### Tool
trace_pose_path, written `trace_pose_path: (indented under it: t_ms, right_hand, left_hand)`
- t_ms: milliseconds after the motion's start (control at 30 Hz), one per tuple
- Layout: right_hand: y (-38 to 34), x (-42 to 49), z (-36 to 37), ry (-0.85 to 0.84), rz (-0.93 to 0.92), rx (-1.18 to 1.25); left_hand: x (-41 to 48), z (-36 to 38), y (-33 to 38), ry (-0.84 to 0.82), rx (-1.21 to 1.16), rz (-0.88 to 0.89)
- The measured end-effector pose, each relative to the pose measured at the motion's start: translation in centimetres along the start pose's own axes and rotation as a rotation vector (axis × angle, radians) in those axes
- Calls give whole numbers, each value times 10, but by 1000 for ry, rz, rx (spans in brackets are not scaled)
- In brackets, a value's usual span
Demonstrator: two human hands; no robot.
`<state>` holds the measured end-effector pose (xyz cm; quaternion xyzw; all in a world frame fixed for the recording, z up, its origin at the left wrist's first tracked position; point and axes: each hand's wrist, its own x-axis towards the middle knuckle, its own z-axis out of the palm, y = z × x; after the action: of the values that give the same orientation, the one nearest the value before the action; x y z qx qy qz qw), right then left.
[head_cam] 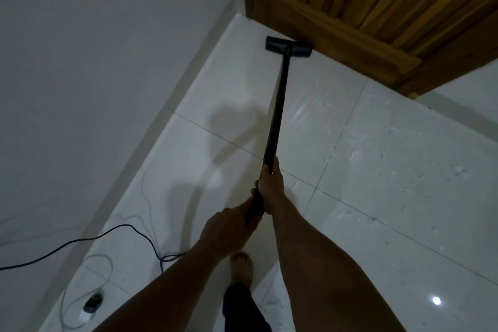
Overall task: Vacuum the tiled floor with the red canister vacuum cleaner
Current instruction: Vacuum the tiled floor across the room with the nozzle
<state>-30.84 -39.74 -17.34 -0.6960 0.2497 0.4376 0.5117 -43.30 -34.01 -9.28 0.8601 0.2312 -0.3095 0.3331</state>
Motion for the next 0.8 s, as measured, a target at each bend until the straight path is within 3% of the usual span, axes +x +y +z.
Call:
trace_pose_path:
  t_ms: [333,800]
  right_hand:
    - [47,-29,6,93,-129,-46]
    - [166,-203,4,137,-214,47]
  left_hand:
    - [-50,30,-16,-6,-55,8]
    - [-243,84,-71,78,57,196]
